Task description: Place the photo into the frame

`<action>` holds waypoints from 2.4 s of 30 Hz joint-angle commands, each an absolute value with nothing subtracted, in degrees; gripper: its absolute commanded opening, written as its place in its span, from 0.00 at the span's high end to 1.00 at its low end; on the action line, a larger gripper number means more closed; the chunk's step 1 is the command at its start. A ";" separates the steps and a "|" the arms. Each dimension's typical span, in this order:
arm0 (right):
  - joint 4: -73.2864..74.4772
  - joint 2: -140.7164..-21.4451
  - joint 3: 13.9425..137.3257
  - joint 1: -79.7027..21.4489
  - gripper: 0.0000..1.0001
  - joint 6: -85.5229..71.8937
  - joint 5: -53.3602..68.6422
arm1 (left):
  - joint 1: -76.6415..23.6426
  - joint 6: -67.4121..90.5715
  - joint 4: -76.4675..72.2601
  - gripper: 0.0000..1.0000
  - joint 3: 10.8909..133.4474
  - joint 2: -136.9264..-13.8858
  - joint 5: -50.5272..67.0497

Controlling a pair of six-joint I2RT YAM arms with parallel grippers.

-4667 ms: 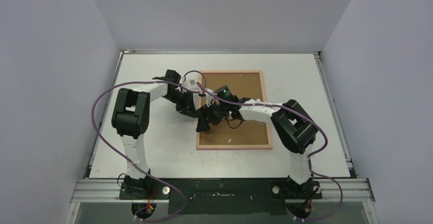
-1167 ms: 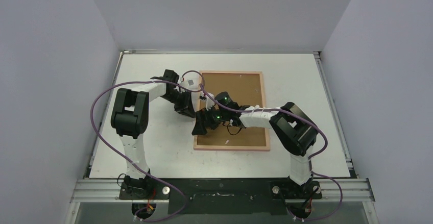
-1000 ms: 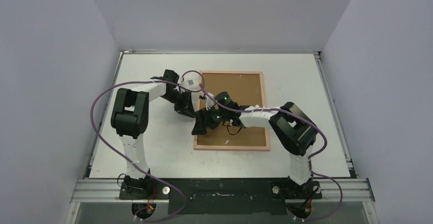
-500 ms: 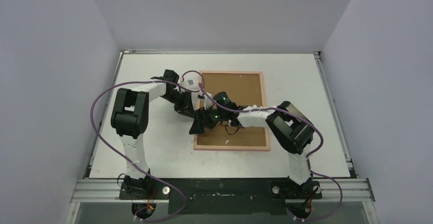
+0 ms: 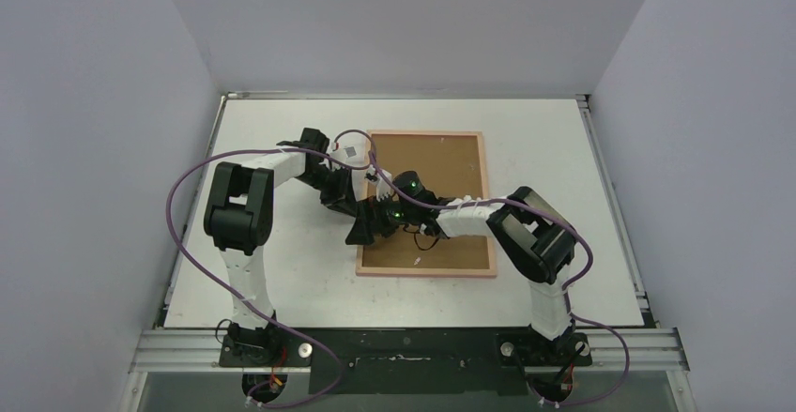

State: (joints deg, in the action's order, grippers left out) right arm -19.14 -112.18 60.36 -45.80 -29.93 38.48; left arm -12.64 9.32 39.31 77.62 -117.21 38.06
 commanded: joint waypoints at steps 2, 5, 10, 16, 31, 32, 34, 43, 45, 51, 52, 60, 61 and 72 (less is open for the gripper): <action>-23.17 -112.15 60.41 -46.76 0.09 -29.47 34.71 | -12.91 7.56 37.79 0.88 78.18 -118.08 35.00; -24.90 -113.16 60.42 -47.04 0.09 -30.51 34.46 | -12.92 7.45 37.90 0.88 78.05 -117.95 34.98; -27.02 -113.67 60.08 -47.85 0.09 -31.78 33.19 | -12.88 7.47 37.97 0.88 77.96 -117.86 34.94; -27.71 -113.00 59.66 -47.97 0.09 -32.20 31.09 | -12.87 7.47 37.88 0.88 77.96 -117.99 35.05; -17.64 -102.24 61.64 -47.53 0.01 -25.41 27.27 | -9.48 6.15 43.41 0.82 82.54 -115.62 35.60; -15.15 -99.41 61.27 -46.56 0.00 -24.05 27.27 | -9.20 5.78 44.03 0.81 82.64 -114.79 35.96; -11.05 -95.06 59.51 -43.58 0.00 -21.95 27.16 | -9.10 4.08 45.47 0.78 82.34 -112.76 36.38; 1.48 -78.27 46.08 -31.78 0.06 -21.11 7.39 | -12.51 -1.24 43.00 0.71 71.38 -107.00 34.62; 3.92 -74.87 43.83 -29.05 0.05 -21.81 2.74 | -13.67 -1.23 41.37 0.71 70.10 -107.49 33.88; 9.97 -70.78 39.12 -23.68 0.04 -23.88 0.26 | -16.04 -1.77 38.96 0.71 68.91 -108.27 33.36; 10.07 -70.57 38.09 -23.14 0.04 -24.50 0.94 | -16.53 -2.02 38.65 0.71 68.72 -108.28 33.06; 9.09 -69.82 31.63 -22.90 0.02 -28.04 6.39 | -18.64 -2.72 36.68 0.77 69.74 -110.45 26.94; 8.54 -69.34 30.79 -23.19 0.02 -28.73 7.19 | -18.45 -2.72 36.49 0.78 70.08 -110.98 26.75; 10.40 -61.91 26.99 -37.95 0.06 -38.29 3.66 | -17.72 -2.96 36.65 0.86 79.93 -116.10 23.09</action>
State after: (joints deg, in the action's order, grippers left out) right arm 12.71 -65.80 26.70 -31.22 -31.68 2.79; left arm -17.63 -1.15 43.31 74.83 -112.25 30.06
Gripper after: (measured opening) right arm 0.945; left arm 0.157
